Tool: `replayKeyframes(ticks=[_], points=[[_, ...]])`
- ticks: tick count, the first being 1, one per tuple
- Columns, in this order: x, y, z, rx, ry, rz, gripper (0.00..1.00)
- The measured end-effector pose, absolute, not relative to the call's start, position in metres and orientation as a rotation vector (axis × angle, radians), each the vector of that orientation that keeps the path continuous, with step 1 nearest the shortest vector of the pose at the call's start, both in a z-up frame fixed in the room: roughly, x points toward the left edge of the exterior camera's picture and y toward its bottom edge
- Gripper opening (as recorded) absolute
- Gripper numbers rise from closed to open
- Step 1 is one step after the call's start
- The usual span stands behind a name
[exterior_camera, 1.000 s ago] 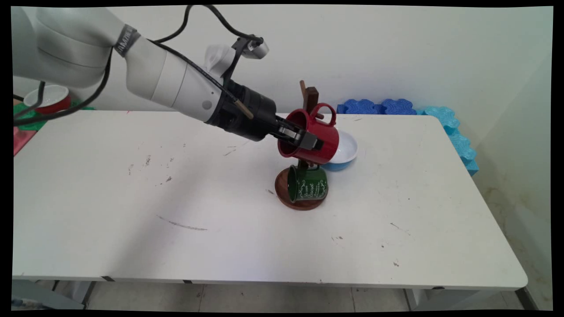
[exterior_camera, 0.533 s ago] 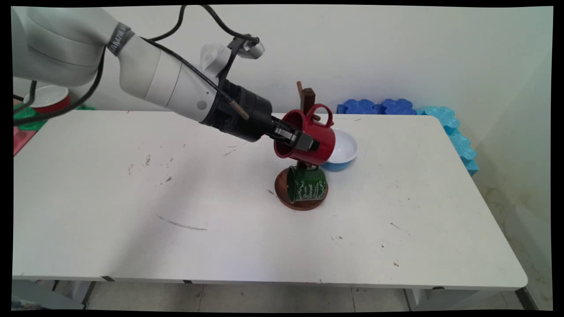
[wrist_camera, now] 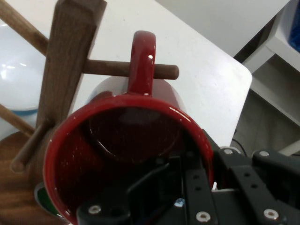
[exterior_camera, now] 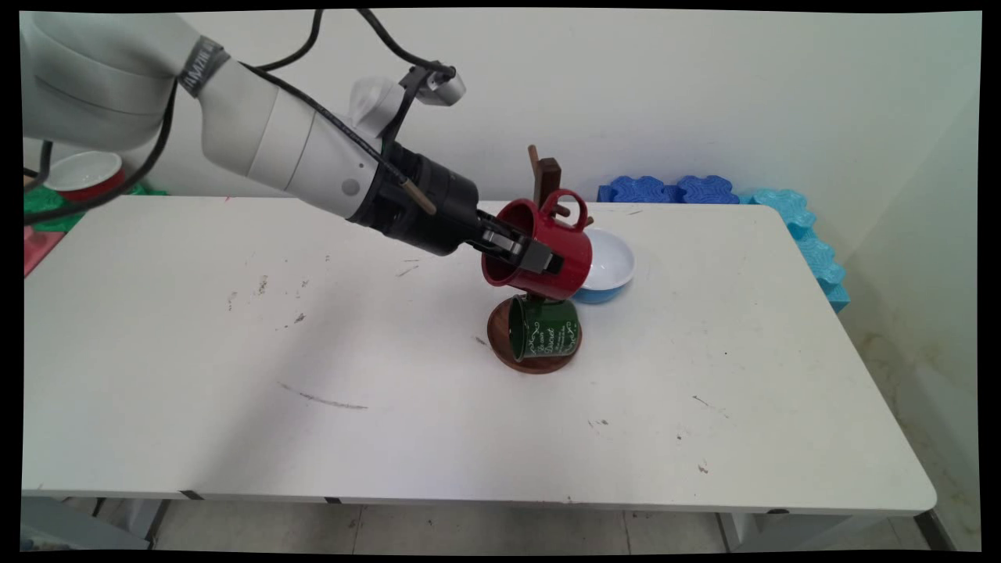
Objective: Place the picked object on the table
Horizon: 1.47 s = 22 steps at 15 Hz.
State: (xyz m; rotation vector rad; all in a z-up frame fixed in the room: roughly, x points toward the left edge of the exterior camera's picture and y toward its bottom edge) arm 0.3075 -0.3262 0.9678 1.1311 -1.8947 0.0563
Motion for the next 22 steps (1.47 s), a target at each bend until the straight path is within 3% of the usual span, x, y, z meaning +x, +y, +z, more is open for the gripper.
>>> replayKeyframes(ticks=[22], points=[[0.313,-0.288,0.981,1.039,-1.956,-0.029,0.0]])
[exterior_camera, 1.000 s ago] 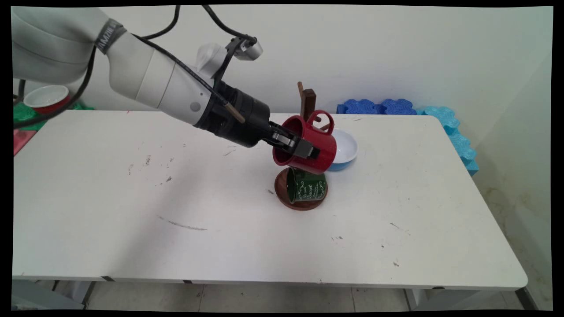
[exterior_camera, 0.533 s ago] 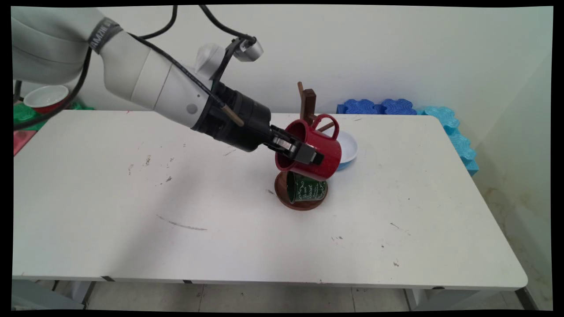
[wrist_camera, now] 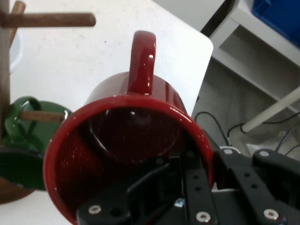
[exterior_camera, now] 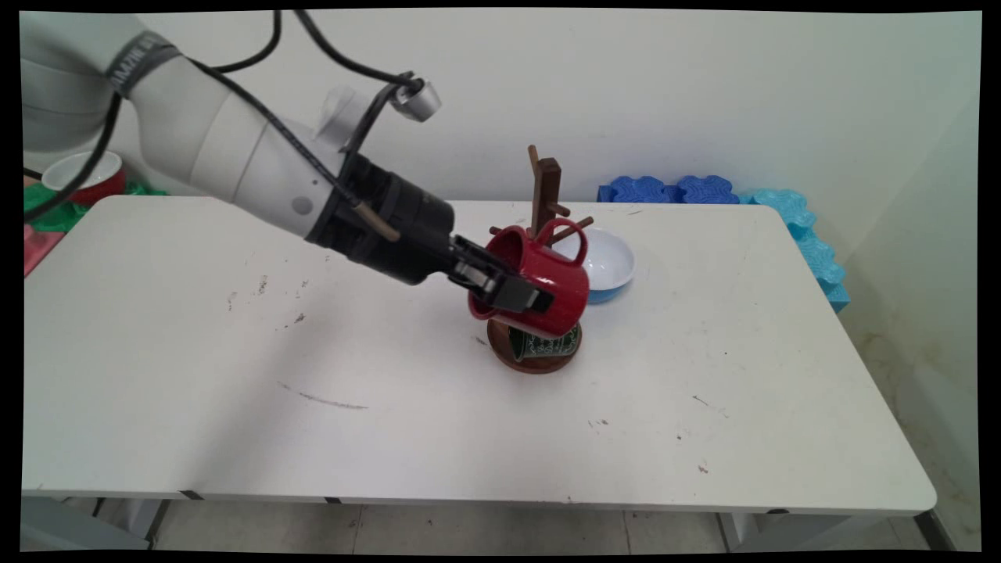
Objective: Place the picked object on the table
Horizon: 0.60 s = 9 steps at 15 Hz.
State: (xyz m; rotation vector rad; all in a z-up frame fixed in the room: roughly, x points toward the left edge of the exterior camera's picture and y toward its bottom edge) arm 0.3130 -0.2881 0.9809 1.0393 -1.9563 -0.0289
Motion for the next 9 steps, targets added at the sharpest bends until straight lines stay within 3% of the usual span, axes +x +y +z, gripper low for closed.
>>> replayKeyframes(ticks=[9], points=[[0.366,-0.267,0.977,0.993,-2.058,0.003,0.0]])
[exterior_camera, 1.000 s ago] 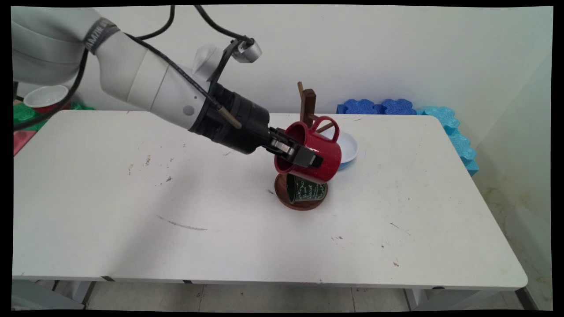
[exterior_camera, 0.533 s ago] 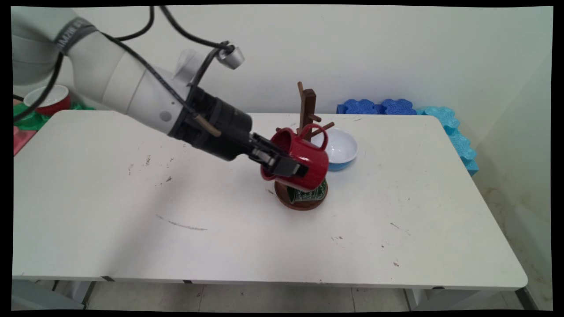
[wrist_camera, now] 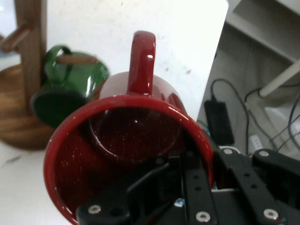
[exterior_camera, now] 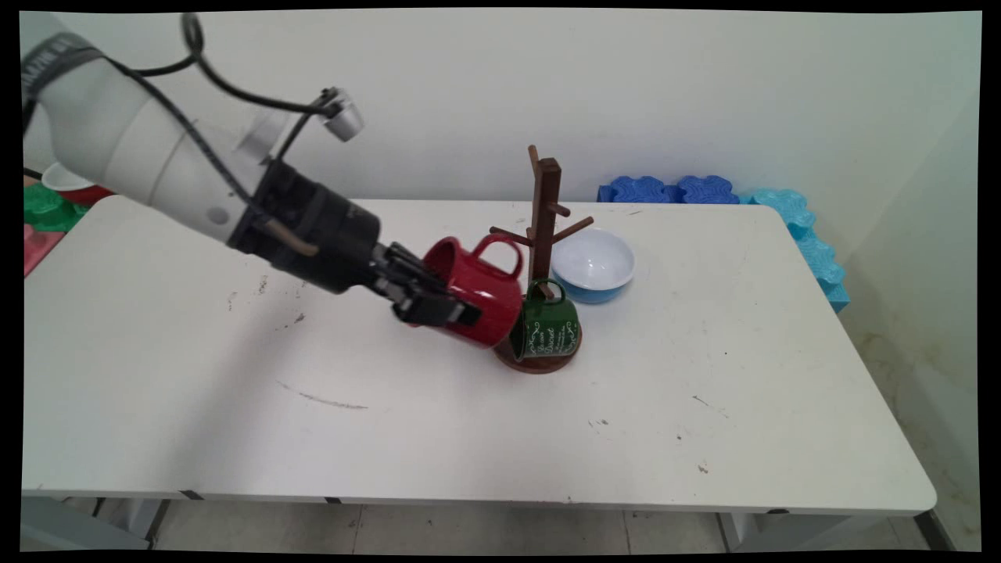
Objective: Place the picked object on the table
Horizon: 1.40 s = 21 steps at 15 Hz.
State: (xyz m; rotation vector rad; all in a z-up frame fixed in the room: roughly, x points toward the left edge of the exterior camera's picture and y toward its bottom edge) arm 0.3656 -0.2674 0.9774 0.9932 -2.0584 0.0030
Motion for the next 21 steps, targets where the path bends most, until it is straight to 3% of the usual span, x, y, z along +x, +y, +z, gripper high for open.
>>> replayKeyframes(ticks=[9,21], points=[[0.43,-0.263,0.963,0.949,-2.194,0.084,0.0],[0.486,-0.306,0.922,0.777,-2.422,0.285,0.0]])
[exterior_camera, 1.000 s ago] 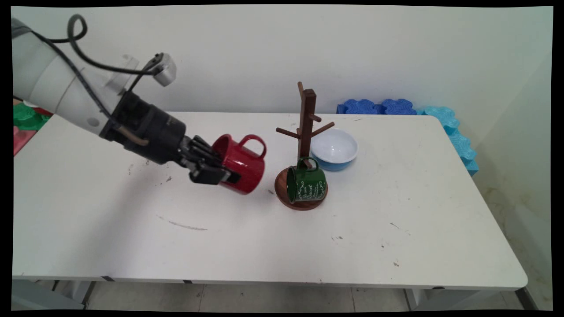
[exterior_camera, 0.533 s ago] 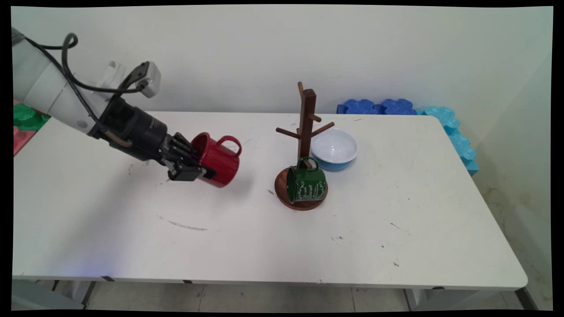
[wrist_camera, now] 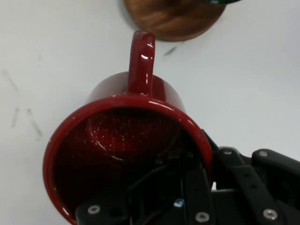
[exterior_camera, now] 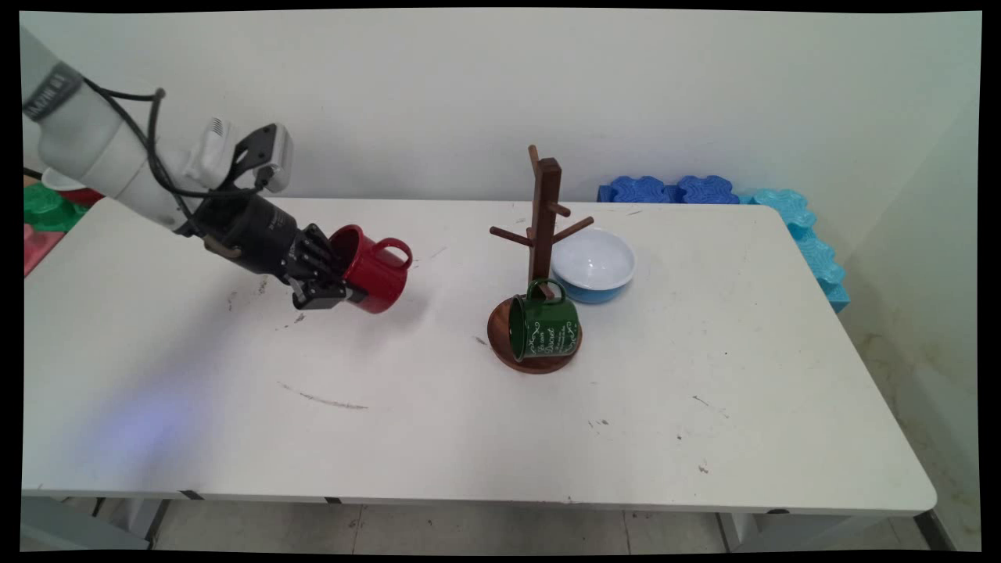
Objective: Place the picked object on the table
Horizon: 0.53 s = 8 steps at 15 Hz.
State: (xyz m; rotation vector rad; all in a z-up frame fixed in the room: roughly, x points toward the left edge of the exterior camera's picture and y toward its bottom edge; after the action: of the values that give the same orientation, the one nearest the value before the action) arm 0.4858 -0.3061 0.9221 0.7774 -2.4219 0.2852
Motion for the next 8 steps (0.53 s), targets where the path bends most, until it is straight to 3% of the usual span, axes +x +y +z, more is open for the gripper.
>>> replayKeyframes(ticks=[8], points=[[0.495,-0.348,0.892,0.645,-2.544,0.381,0.0]])
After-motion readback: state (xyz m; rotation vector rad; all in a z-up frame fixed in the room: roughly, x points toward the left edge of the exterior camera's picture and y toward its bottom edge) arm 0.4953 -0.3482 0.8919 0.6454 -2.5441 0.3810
